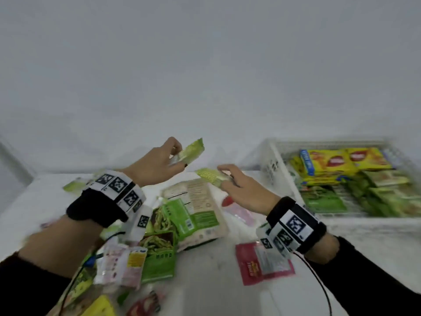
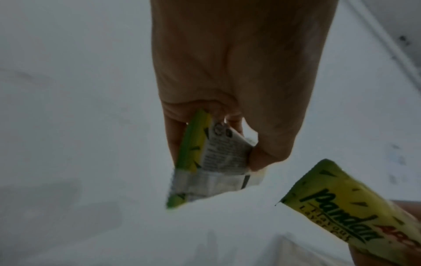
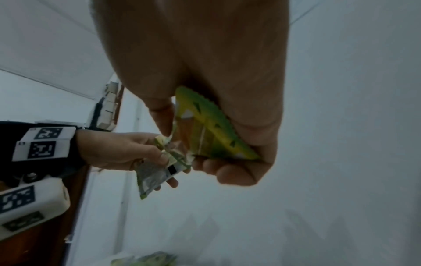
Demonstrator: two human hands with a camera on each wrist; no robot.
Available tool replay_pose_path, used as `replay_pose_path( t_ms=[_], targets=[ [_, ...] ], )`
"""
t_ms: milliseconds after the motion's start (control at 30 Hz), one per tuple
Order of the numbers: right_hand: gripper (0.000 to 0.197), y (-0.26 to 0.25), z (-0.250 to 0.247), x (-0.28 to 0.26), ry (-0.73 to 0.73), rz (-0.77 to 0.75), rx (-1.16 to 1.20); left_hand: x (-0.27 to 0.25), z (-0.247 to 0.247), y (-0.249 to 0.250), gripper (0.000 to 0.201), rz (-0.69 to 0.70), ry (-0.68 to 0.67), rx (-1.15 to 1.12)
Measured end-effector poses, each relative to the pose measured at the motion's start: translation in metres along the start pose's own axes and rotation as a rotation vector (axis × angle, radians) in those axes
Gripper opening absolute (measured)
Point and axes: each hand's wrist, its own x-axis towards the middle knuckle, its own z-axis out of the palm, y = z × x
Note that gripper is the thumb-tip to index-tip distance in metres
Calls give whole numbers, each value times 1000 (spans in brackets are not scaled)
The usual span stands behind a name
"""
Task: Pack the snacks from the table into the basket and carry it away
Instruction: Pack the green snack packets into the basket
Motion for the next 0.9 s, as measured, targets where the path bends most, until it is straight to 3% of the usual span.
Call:
replay_pose_path(
  t_ms=[100, 233, 333, 433, 500, 667, 767, 900],
  targets=[
    [65, 38, -57, -43, 150, 16, -136, 36, 42, 68, 26, 80, -99, -37],
    [38, 96, -135, -94, 295, 77, -131, 75, 94, 155, 28, 213, -186, -75],
    [28, 129, -190, -128, 433, 163, -268, 99, 133, 213, 28, 241, -239, -138],
    [45, 166, -238, -154, 536, 207, -318, 120, 175, 262, 21, 225, -307, -147],
    [45, 191, -265, -167, 582, 233, -358, 135, 203, 288, 17, 226, -380, -127],
    [23, 246, -313, -183, 610, 373, -357, 170, 251, 322, 28, 273, -595, 197],
    [29, 269, -327, -181, 547, 437, -322, 194, 253, 343, 34, 262, -741, 402],
    [14, 288, -332, -176, 473, 521, -391, 215, 264, 375, 40, 215, -772, 505]
  ],
)
